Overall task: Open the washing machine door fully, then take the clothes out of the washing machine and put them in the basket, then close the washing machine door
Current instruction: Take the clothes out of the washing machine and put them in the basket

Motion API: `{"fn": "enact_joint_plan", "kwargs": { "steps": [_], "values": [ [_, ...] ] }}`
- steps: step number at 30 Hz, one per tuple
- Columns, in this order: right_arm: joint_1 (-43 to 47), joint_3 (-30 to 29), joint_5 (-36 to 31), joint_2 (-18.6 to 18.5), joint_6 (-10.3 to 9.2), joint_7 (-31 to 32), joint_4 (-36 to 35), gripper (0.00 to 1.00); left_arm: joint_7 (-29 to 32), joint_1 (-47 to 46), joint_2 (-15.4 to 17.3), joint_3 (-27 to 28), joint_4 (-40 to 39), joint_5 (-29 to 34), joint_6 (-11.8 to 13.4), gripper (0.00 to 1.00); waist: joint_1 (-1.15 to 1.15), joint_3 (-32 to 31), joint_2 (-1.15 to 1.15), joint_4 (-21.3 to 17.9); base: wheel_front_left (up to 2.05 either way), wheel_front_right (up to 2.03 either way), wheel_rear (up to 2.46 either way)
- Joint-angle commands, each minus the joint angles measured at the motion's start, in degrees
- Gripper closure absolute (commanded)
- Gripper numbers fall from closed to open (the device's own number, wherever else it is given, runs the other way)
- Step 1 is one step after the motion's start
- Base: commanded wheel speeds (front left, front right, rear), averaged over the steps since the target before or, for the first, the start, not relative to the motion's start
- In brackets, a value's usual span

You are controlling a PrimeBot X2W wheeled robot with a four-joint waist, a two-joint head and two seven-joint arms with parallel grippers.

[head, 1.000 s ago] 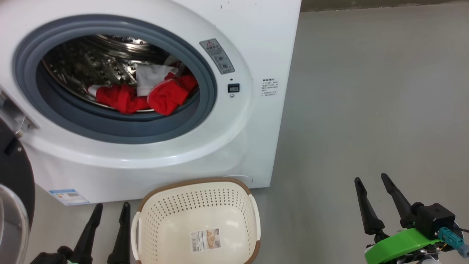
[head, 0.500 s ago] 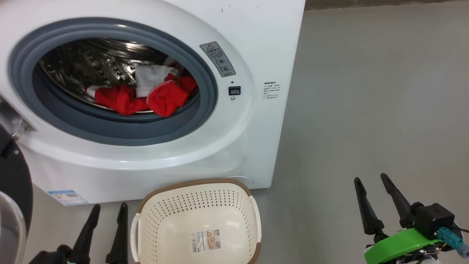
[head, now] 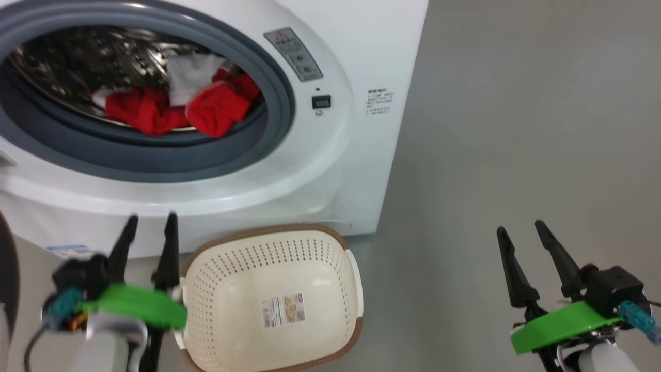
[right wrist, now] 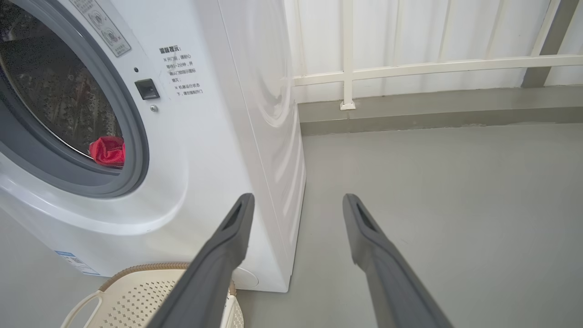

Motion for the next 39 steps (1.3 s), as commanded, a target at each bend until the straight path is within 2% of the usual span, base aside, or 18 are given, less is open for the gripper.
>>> {"fn": "enact_joint_plan", "kwargs": {
  "steps": [1, 9, 20, 32, 39],
  "values": [
    [-2.03, 1.42, -0.18, -0.44, 0.37, -0.54, -1.69, 0.0, -0.27, -4.67, 0.92, 1.86, 1.51, 0.47, 0.03, 0.0, 0.0, 3.05, 0.0, -1.05, 0.0, 0.0, 0.0],
    [-5.44, 1.63, -0.53, 0.4, 0.37, -0.54, -2.48, 0.0, -0.27, -23.17, 0.83, 1.81, 16.95, 3.01, 0.35, 0.0, 0.0, 9.89, 0.0, -3.8, 0.0, 0.0, 0.0],
    [-9.5, 1.53, -0.46, 1.66, 0.37, -0.54, -3.83, 0.0, -0.27, -42.27, 4.53, 0.97, 32.66, 5.06, 0.44, 0.0, 0.0, 17.51, 0.0, -6.48, 0.0, 0.0, 0.0],
    [-10.88, 3.26, -0.54, 2.12, 0.37, -0.54, -4.34, 0.0, -0.27, -49.4, 8.1, 0.37, 39.68, 6.5, 1.36, 0.0, 0.0, 20.36, 0.0, -8.48, 0.0, 0.0, 0.0],
    [-10.87, 3.38, -0.53, 2.17, 0.37, -0.54, -4.95, 0.0, -0.27, -51.89, 9.35, -0.22, 41.71, 6.58, 0.86, 0.0, 0.0, 21.62, 0.0, -9.31, 0.0, 0.0, 0.0]
  ]
}}
